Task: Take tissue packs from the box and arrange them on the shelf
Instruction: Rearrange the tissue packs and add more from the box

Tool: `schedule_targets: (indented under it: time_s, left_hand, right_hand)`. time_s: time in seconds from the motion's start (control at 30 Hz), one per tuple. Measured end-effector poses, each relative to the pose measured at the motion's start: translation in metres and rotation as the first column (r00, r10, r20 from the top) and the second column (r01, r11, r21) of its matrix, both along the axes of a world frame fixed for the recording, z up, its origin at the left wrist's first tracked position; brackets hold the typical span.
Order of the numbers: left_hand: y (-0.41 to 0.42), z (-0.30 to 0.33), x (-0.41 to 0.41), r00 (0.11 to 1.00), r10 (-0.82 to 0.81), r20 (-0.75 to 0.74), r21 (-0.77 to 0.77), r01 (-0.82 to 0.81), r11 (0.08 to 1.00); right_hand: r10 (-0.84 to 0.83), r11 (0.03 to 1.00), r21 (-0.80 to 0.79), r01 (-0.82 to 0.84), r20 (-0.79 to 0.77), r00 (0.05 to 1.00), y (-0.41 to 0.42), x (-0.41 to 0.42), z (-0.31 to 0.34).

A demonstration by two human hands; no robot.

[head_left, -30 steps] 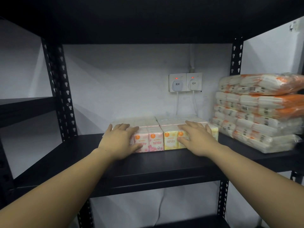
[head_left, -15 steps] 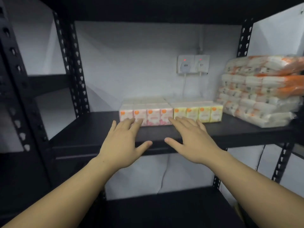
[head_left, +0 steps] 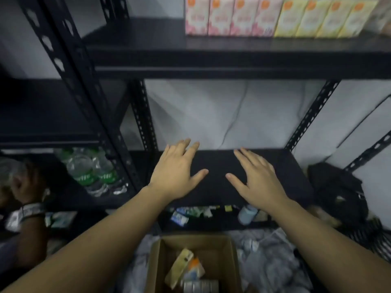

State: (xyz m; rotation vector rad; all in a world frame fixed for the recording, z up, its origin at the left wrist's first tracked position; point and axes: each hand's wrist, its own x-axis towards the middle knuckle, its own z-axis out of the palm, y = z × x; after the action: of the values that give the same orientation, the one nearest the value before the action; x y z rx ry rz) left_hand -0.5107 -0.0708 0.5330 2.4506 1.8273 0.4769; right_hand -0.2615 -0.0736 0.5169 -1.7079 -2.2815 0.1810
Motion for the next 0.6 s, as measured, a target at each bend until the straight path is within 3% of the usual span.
schedule_targets:
  time_s: [0.23,0.47,0.6]
  left_hand:
    - [-0.035,-0.147,-0.014,0.998,0.055,0.015,-0.344,-0.047,0.938]
    - [-0.069,-0.284,-0.023,0.985,0.168,0.036,-0.547,-0.121,0.828]
    - [-0.084,-0.37,-0.026,0.976,0.219,0.015,-0.638,-0.159,0.753]
  right_hand:
    - [0.004,0.954,-0.298,-0.005,-0.004,1.0,-0.027,-0.002,-0.128]
    - [0.003,0.88,-0.474,-0.009,-0.014,1.0,-0.053,-0.009,-0.264]
    - [-0.046,0.788,-0.616,0.0,-0.06,0.997,-0.069,-0.013,-0.358]
